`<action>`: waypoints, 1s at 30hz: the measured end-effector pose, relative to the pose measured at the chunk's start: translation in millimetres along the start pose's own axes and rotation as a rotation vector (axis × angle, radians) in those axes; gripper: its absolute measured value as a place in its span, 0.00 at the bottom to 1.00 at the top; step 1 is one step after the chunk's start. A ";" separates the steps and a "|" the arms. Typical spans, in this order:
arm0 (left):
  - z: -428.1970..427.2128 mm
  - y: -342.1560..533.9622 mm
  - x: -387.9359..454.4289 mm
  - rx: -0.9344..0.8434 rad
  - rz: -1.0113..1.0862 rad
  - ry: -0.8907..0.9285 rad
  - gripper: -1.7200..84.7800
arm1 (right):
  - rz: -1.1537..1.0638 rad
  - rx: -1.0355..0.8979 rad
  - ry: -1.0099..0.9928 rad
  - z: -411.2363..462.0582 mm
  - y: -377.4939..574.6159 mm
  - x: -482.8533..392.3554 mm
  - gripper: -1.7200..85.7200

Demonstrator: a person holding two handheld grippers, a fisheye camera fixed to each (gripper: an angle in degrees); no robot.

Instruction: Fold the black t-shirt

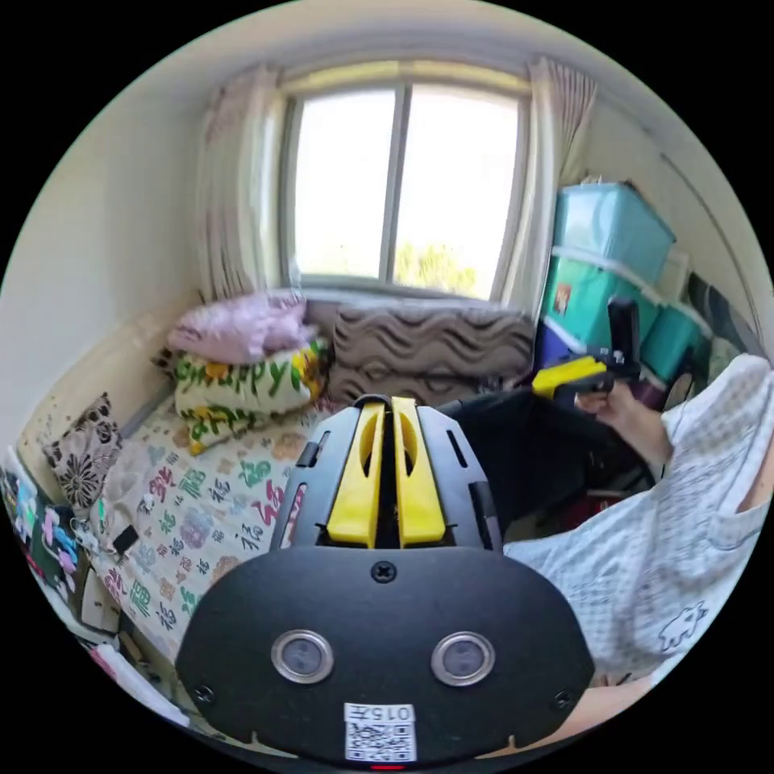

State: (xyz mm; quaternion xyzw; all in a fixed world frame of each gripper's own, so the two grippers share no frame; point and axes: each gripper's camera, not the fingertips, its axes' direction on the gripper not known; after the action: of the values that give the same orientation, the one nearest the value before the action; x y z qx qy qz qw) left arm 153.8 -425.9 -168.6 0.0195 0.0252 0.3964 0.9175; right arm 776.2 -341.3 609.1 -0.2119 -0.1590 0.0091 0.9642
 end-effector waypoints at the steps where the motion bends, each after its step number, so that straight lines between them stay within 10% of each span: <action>1: 56.4 11.6 -26.5 -0.116 -0.042 0.055 0.03 | 0.041 -0.119 -0.026 56.5 -5.9 38.8 0.01; 14: 306.2 433.1 -63.8 -0.450 -0.842 0.011 0.10 | 0.275 -0.593 -0.196 459.6 155.7 124.6 0.10; 30: 477.1 521.0 -68.9 -0.528 -0.583 -0.152 0.10 | -0.498 -0.641 0.093 746.4 -6.5 40.1 0.11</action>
State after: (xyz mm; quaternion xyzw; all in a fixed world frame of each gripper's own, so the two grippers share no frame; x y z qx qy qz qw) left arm -242.4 -126.8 338.7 -0.1955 -0.1411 0.1095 0.9643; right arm 582.2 -40.9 1265.6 -0.4568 -0.1562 -0.2842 0.8283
